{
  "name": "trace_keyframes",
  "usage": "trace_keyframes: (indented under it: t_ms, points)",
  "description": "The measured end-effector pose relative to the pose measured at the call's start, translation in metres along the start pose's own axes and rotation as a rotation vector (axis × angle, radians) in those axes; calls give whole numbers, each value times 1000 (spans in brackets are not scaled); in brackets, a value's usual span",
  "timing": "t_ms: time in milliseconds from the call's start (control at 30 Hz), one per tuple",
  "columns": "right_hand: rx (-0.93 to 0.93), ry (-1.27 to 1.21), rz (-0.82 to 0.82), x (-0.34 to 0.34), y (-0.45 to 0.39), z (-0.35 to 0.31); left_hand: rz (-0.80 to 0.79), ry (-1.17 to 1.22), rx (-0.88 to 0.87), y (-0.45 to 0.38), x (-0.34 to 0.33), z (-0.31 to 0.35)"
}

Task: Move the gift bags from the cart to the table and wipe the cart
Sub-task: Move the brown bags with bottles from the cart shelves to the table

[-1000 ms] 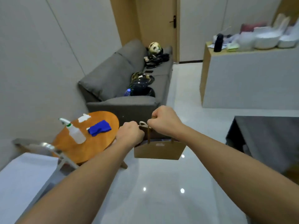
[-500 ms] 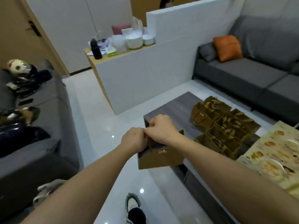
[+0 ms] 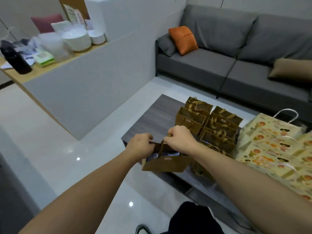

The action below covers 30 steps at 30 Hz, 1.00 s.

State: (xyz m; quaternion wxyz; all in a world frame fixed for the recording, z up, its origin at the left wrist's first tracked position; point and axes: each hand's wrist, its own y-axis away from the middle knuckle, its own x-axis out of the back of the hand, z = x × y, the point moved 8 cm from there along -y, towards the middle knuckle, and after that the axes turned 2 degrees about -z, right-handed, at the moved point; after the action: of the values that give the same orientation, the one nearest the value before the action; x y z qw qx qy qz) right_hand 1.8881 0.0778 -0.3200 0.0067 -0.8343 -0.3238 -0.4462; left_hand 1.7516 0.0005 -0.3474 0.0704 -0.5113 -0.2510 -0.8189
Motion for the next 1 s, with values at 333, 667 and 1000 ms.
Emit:
trace_keyframes:
  t_ms: [333, 667, 1000]
  points:
    - [-179, 24, -73, -18, -140, 56, -116, -26, 12, -133, -12, 5]
    - [-357, -35, -251, -31, -246, 161, -342, -2, 66, -240, -72, 22]
    - [-414, -15, -186, -26, -276, 207, -432, 9, 88, -266, -114, 38]
